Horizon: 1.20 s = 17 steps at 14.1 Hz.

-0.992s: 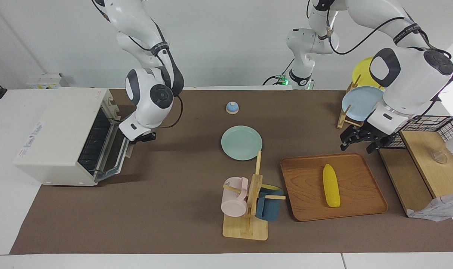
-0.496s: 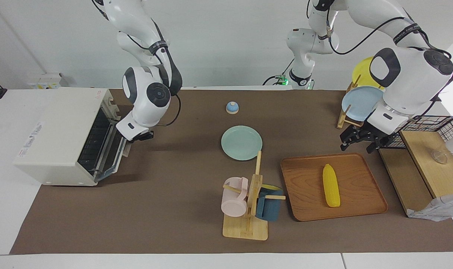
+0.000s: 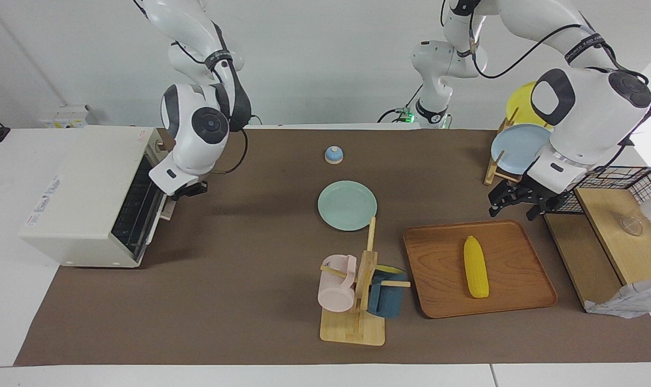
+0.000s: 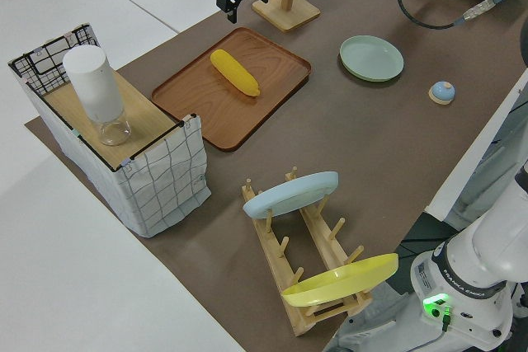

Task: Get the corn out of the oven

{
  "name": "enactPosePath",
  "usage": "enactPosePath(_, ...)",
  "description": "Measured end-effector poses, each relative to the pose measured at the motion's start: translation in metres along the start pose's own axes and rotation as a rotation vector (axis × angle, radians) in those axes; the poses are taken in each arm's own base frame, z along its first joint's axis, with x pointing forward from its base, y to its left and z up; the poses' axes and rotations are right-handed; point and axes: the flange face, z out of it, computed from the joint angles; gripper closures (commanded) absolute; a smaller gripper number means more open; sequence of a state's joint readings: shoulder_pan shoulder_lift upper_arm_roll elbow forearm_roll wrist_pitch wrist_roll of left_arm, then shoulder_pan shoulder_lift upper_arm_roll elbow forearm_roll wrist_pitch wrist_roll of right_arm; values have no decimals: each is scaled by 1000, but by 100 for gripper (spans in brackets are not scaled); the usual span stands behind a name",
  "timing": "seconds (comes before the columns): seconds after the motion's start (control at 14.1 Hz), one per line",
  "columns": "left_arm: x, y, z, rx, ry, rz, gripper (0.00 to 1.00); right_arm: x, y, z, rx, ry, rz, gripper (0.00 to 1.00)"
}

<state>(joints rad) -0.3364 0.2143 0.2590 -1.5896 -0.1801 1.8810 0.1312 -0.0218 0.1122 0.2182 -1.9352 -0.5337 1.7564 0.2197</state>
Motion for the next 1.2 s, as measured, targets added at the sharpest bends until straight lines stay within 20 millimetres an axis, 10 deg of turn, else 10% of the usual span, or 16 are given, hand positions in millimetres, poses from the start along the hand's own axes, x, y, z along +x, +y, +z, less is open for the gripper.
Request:
enactPosePath(0.57, 0, 1, -1, 0, 3, 2, 0, -6, 113, -20, 56, 30, -45, 91)
enactPosePath(0.71, 0, 1, -2, 0, 5, 2, 0, -7, 129, -65, 256, 97, 0, 72)
enactPosePath(0.85, 0, 1, -8, 14, 12, 10, 0, -13, 143, -109, 385, 158, 33, 3)
enactPosePath(1.2, -21, 4, -63, 54, 10, 37, 0, -15, 144, -142, 470, 215, 66, 0)
